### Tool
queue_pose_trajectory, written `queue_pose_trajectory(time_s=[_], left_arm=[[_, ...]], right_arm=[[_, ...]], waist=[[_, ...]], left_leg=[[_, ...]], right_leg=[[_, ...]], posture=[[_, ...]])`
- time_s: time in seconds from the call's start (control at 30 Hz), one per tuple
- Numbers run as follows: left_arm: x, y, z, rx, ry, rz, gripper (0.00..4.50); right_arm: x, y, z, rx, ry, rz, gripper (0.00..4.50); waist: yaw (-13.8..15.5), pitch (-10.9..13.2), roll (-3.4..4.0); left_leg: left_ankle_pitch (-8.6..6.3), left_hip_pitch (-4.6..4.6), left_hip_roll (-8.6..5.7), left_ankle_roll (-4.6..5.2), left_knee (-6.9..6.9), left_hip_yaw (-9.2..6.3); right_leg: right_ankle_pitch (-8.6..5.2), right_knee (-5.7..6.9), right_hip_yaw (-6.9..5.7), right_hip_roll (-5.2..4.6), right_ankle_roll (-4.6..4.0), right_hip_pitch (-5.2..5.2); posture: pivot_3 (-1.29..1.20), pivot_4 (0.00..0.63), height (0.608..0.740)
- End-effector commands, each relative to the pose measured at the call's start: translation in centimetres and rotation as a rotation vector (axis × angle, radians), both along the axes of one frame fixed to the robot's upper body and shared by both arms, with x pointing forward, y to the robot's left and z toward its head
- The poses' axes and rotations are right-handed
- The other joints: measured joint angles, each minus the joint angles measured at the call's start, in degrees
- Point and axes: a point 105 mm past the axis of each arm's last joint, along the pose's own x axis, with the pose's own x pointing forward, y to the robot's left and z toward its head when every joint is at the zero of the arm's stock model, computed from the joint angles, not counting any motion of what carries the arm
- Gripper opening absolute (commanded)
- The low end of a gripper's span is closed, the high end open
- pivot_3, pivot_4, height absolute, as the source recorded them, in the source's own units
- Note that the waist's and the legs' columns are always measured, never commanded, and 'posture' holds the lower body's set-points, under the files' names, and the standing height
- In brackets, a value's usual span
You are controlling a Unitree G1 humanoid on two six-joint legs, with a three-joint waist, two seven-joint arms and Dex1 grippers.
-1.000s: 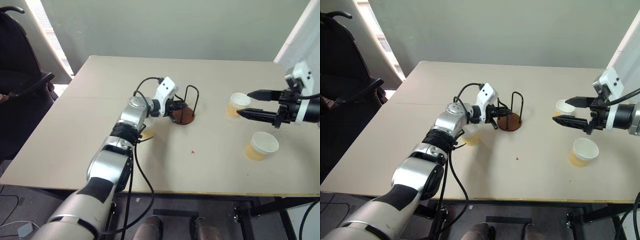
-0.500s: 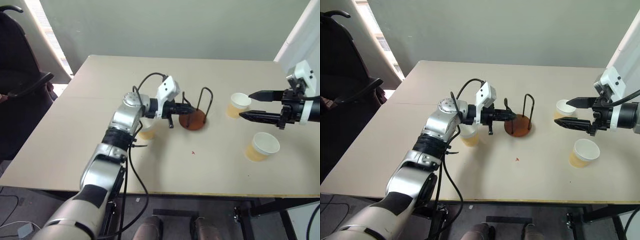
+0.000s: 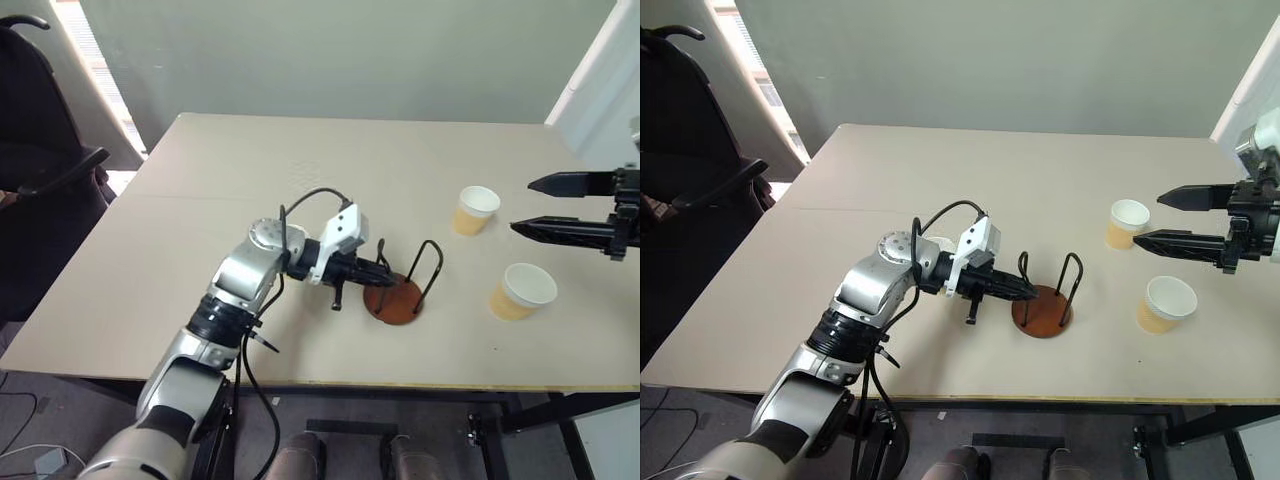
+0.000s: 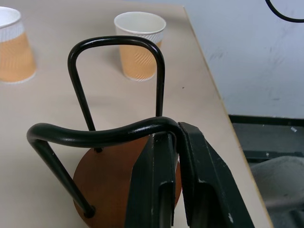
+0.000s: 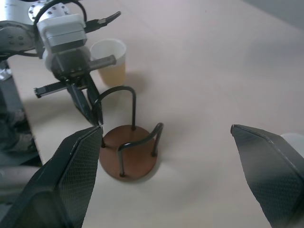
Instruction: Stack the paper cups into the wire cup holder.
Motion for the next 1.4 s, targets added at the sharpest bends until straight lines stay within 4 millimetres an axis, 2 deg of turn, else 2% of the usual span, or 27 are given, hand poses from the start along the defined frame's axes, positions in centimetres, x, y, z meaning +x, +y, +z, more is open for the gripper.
queue_pose_trajectory(time_s=[0.03,0.2,0.33,0.47,0.57,0.63,0.67,0.9,1.07,1.2,1.3,1.4], left_arm=[[-0.3,-0.5,0.7,-0.021,-0.036,-0.017,0.01],[0.1,0.3,-1.2,0.059,-0.034,-0.001,0.01],[-0.1,1.1,-1.7,0.110,-0.066,-0.017,1.11],[0.3,2.3,-1.2,0.138,-0.108,-0.004,2.48],[0.7,3.5,-0.7,0.164,-0.161,0.016,3.66],[1.0,4.0,-0.4,0.161,-0.181,0.036,4.27],[1.0,4.4,-0.1,0.165,-0.199,0.039,4.42],[1.3,6.5,2.5,0.118,-0.242,0.113,4.42],[1.1,8.3,5.4,0.019,-0.187,0.168,4.42],[0.9,9.7,8.5,-0.071,-0.181,0.210,4.42],[0.8,10.1,9.5,-0.090,-0.187,0.220,4.42],[0.5,10.5,9.3,-0.059,-0.186,0.225,4.42]], right_arm=[[-0.8,0.2,1.1,-0.008,-0.047,0.017,4.50],[-0.6,0.4,0.7,-0.007,-0.042,0.018,4.50],[-0.4,0.5,0.4,-0.015,-0.032,0.023,4.50],[0.3,0.5,0.0,-0.027,-0.039,0.020,4.50],[1.5,0.3,-0.2,-0.052,-0.071,-0.010,4.50],[2.1,0.3,-0.2,-0.064,-0.086,-0.010,4.50],[2.5,0.3,-0.2,-0.071,-0.091,-0.018,4.50],[6.1,-0.1,-1.6,-0.254,-0.137,-0.047,4.50],[8.7,-0.1,-3.1,-0.380,-0.146,-0.044,4.50],[10.9,0.2,-4.3,-0.463,-0.140,-0.031,4.50],[12.3,0.3,-4.6,-0.503,-0.140,-0.027,4.50],[14.0,0.3,-5.1,-0.544,-0.133,-0.037,4.50]], waist=[[0.00,0.00,0.00],[0.00,0.00,0.01],[-0.09,-0.02,0.03],[-0.09,-0.02,0.03],[-0.15,-0.02,0.04],[-0.17,-0.02,0.03],[-0.17,-0.02,0.04],[-0.32,-0.03,0.04],[-0.46,-0.03,0.05],[-0.60,-0.03,0.05],[-0.57,-0.04,0.07],[-0.67,-0.03,0.08]], left_leg=[[0.01,0.00,0.00,0.01,0.00,0.00],[0.03,0.02,-0.01,0.04,0.02,0.00],[0.02,0.04,-0.01,0.06,0.00,0.00],[0.01,0.02,-0.02,0.07,0.01,-0.01],[0.00,0.02,-0.02,0.09,0.00,0.00],[-0.01,0.02,-0.01,0.10,0.00,-0.01],[-0.02,0.02,-0.01,0.13,0.00,-0.02],[-0.24,0.02,0.01,0.49,-0.01,-0.05],[-0.38,0.01,0.03,0.71,-0.03,-0.08],[-0.36,0.00,0.05,0.68,-0.06,-0.08],[-0.32,-0.01,0.05,0.60,-0.07,-0.11],[-0.26,0.01,0.05,0.50,-0.10,-0.11]], right_leg=[[0.00,0.00,0.00,0.00,0.00,0.00],[0.01,-0.01,0.03,0.00,0.03,0.03],[0.01,-0.02,0.03,0.01,0.04,0.05],[-0.01,-0.05,0.03,0.01,0.05,0.03],[-0.01,-0.06,0.04,0.01,0.05,0.03],[-0.01,-0.05,0.04,0.01,0.05,0.02],[-0.01,-0.05,0.04,0.01,0.05,0.02],[0.05,-0.01,0.00,0.01,-0.03,-0.03],[0.11,0.03,-0.05,0.02,-0.11,-0.09],[0.17,0.03,-0.05,0.02,-0.22,-0.14],[0.20,0.02,-0.07,0.02,-0.27,-0.14],[0.20,0.03,-0.05,0.02,-0.36,-0.16]], posture=[[0.00,0.150,0.740],[0.00,0.150,0.740],[0.00,0.150,0.740],[0.00,0.150,0.740],[0.00,0.150,0.740],[0.00,0.150,0.740],[0.00,0.150,0.740],[0.00,0.150,0.740],[0.00,0.150,0.740],[0.00,0.150,0.740],[0.00,0.150,0.740],[0.00,0.150,0.740]])
